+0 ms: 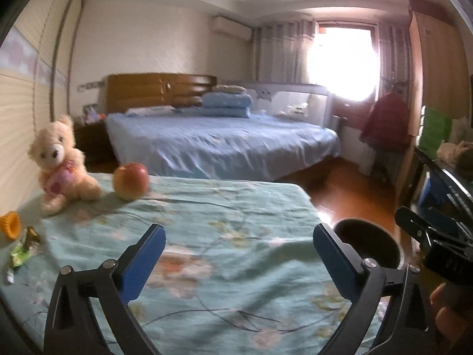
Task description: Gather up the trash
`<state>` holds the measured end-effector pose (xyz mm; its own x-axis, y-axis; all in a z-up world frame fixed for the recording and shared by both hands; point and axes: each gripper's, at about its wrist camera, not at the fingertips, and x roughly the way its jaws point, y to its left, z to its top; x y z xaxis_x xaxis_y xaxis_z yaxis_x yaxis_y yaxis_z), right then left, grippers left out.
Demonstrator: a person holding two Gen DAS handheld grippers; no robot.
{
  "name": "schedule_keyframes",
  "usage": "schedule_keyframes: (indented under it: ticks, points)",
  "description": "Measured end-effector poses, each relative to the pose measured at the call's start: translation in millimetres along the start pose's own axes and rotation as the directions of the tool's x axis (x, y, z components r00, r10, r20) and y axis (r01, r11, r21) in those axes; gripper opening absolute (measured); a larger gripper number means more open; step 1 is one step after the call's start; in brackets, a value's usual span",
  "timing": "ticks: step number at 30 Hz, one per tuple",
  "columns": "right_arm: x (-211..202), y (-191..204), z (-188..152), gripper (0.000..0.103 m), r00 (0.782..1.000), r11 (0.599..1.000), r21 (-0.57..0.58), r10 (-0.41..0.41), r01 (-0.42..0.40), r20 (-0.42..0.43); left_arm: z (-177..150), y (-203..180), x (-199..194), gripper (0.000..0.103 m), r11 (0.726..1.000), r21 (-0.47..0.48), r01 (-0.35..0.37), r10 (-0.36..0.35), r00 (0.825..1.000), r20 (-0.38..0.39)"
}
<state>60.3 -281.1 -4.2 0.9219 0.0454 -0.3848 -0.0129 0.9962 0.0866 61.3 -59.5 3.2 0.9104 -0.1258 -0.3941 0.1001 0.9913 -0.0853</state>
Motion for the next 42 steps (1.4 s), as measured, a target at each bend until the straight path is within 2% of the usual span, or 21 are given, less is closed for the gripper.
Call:
schedule_keyframes:
  ticks: [5, 11, 42]
  points:
    - [5.7, 5.0, -6.7, 0.103, 1.000, 1.000, 0.001, -0.003, 0.003, -0.009, -12.1, -4.8, 0.9, 0.102, 0.998, 0.017, -0.068, 0.067, 0.997, 0.039]
    - [2.5, 7.4, -9.6, 0.103, 1.000, 1.000, 0.003, -0.002, 0.002, -0.011, -17.7, -12.8, -1.9, 0.102, 0.993, 0.039, -0.113, 0.111, 0.992, 0.059]
    - [-1.6, 9.1, -9.9, 0.103, 1.000, 1.000, 0.004, -0.015, 0.015, -0.015, -14.7, -8.9, -0.1, 0.102, 0.993, 0.040, -0.107, 0.105, 0.994, 0.035]
